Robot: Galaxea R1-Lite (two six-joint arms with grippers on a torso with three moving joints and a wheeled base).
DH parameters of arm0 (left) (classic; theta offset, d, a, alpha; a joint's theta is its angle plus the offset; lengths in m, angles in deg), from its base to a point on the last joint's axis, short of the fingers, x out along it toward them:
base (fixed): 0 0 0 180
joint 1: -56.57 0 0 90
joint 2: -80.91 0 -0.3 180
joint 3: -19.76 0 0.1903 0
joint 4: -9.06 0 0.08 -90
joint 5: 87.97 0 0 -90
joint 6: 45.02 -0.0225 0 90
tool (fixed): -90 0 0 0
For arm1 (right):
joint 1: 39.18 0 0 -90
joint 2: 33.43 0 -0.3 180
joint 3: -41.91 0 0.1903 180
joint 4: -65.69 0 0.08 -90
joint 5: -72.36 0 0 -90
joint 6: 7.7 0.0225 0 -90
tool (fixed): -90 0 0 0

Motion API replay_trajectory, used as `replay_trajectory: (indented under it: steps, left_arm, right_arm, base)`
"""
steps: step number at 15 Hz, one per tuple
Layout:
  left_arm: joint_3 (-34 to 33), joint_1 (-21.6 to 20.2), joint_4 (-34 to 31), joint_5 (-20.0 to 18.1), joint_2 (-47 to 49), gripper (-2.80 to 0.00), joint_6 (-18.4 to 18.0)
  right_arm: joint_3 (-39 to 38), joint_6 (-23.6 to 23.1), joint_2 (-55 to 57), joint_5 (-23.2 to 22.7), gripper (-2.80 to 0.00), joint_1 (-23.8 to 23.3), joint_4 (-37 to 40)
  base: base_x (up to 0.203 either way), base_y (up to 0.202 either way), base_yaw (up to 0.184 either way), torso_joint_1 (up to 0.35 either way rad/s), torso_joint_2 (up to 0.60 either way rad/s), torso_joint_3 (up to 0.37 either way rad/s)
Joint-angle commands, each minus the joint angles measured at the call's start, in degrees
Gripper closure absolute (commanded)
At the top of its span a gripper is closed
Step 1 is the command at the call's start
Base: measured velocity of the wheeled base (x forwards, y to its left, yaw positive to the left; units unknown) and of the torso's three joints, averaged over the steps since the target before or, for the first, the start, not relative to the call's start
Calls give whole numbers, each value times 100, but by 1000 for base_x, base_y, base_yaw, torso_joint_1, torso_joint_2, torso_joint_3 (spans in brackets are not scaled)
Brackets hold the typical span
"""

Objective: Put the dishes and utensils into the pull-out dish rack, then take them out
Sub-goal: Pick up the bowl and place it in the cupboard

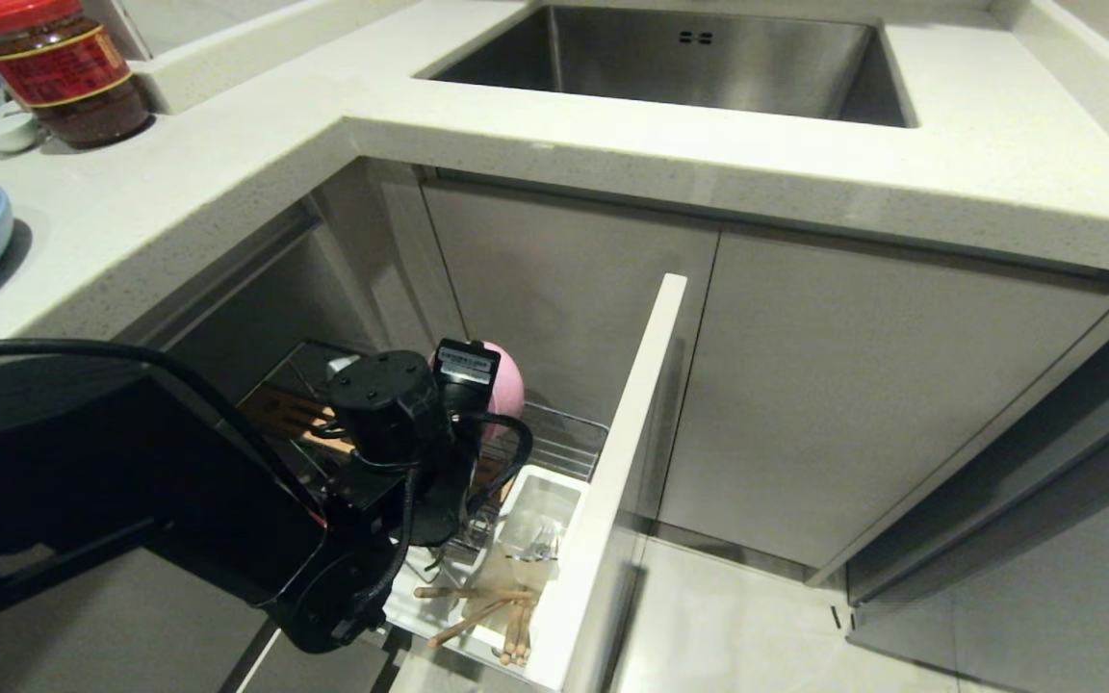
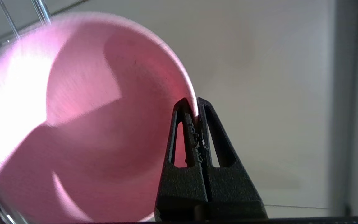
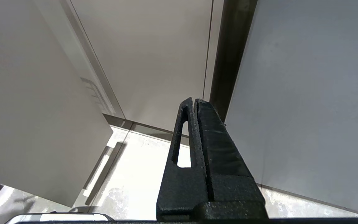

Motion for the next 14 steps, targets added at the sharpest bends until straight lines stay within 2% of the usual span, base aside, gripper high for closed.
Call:
replay_trajectory:
  steps: [1,5,6,7,11,12,14]
  left_arm:
    - [-103,45,54,-17,-652,0,109]
    - [-267,26,11,-75,-1006,0,490]
    - [-347,13,-95,-108,-1042,0,838]
    - [-522,8,-163,-206,-1071,0,1040]
    - [-867,-74,-158,-318,-930,0,1380]
    - [-877,-100,-152,-406,-882,0,1566]
    - [-875,-172,-89,-671,-800,0,1686]
  right_arm:
    - [-149,0,-4,-1,0,1,-6]
    - [-149,0,-4,-1,0,1,-6]
    - [-149,0,-4,-1,0,1,-4]
    - [-149,0,-4,-1,0,1,-6]
    - [-149,0,-4,-1,0,1,-6]
    - [-149,1,-4,-1,0,1,-6]
    - [-149,0,-4,-1,0,1,-6]
  base:
    - [0,0,0,0,0,0]
    - [0,0,0,0,0,0]
    - [0,0,0,0,0,0]
    - [0,0,0,0,0,0]
    - [0,0,0,0,0,0]
    - [0,0,0,0,0,0]
    - [0,0,0,0,0,0]
